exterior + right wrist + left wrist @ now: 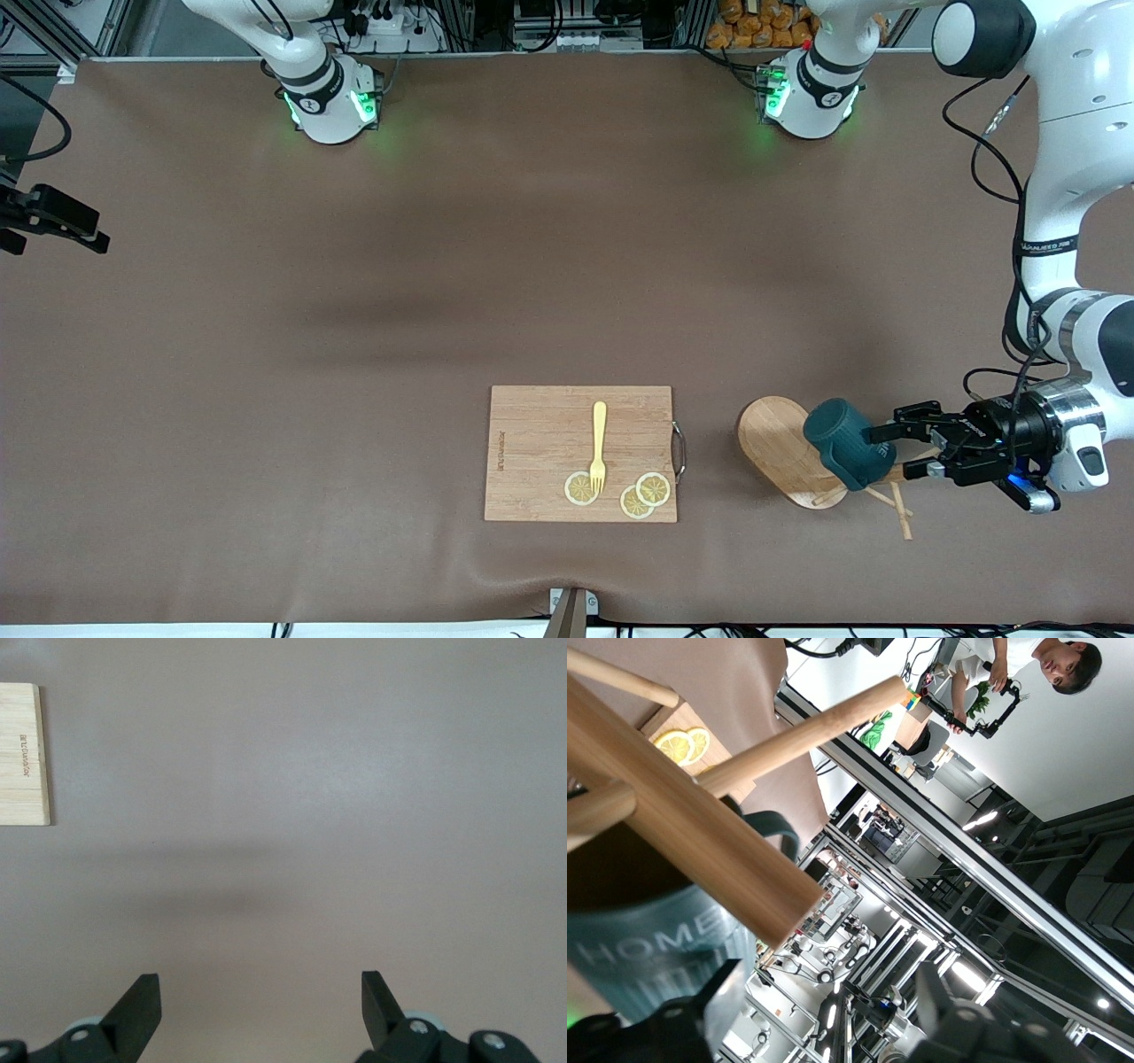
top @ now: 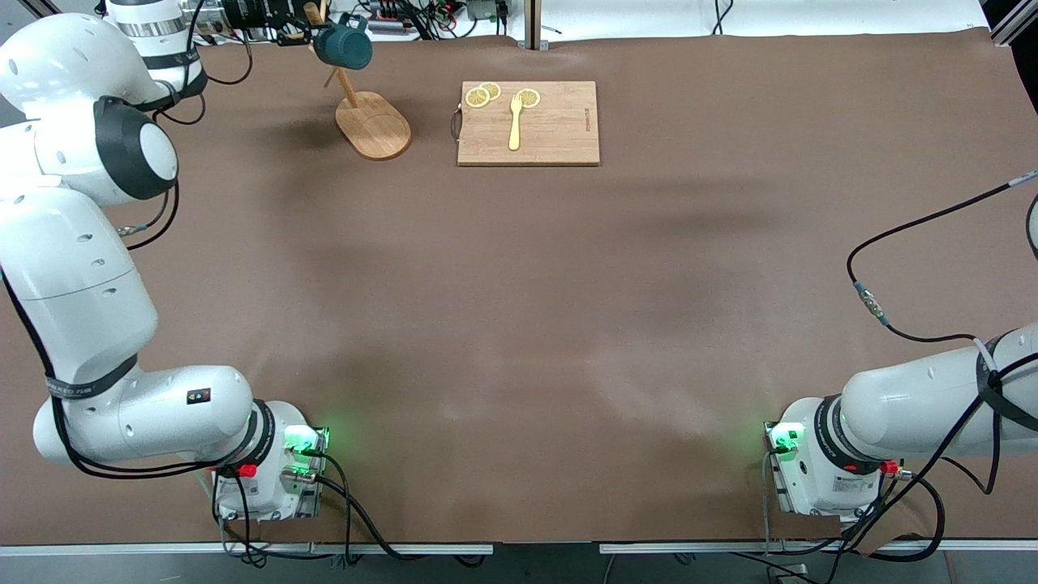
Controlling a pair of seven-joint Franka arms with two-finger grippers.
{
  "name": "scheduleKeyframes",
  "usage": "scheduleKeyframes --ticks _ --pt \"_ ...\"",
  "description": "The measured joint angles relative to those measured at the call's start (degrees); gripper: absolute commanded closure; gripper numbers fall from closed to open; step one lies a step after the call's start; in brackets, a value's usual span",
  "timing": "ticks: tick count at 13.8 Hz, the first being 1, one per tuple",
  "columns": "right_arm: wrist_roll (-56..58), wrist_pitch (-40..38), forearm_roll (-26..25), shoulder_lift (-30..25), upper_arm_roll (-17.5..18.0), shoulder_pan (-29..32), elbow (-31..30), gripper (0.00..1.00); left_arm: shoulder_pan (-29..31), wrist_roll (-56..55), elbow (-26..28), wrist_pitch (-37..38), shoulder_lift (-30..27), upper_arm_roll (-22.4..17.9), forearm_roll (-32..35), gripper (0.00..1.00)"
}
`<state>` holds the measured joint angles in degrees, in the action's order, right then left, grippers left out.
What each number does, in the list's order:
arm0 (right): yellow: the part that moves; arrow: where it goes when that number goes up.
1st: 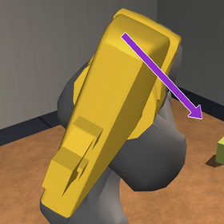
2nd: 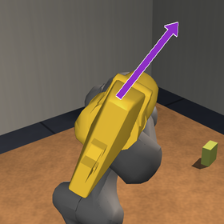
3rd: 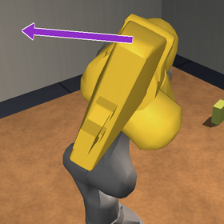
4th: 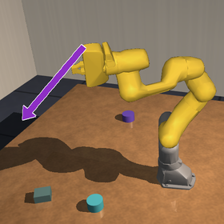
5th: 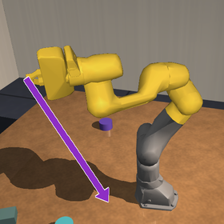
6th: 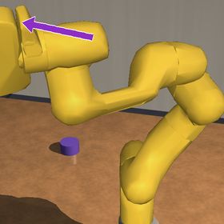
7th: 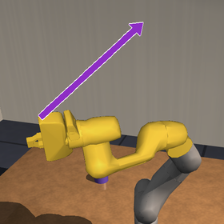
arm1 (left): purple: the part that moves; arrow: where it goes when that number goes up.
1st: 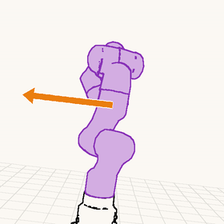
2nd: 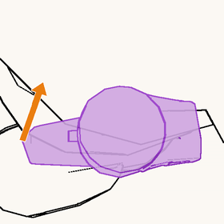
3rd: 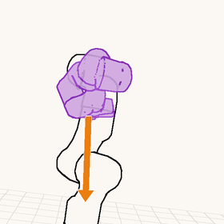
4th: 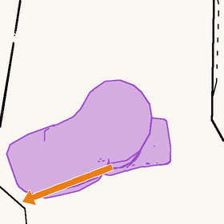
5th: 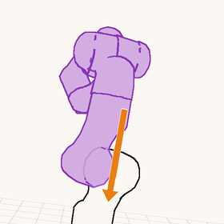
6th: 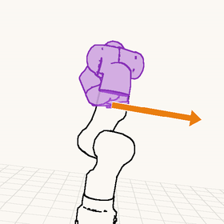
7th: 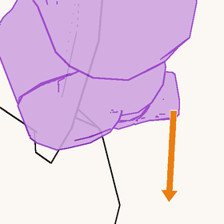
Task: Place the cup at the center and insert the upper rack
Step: 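Tilt the mug and slide its handle onto a mug-tree peg, then open the left gripper and pull it back from the mug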
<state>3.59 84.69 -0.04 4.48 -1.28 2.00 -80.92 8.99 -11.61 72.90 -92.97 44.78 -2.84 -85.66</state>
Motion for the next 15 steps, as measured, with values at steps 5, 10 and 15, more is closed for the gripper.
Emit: scheduleKeyframes --ticks 5,10,15 --pt "0.00 0.09 0.00 0.41 0.05 -0.09 -0.01 0.00 0.59 -3.22 -0.92 1.59 -0.72 0.02 -0.20 0.00" --pt "0.00 1.53 0.00 1.31 0.01 -0.07 -0.20 0.00 2.12 -4.50 -1.31 2.02 -5.77 -0.17 0.25 0.00" --pt "-0.02 1.29 0.00 1.43 0.02 -0.07 -3.06 0.00 2.28 -4.46 -1.35 2.36 -12.46 -0.10 15.14 0.00"
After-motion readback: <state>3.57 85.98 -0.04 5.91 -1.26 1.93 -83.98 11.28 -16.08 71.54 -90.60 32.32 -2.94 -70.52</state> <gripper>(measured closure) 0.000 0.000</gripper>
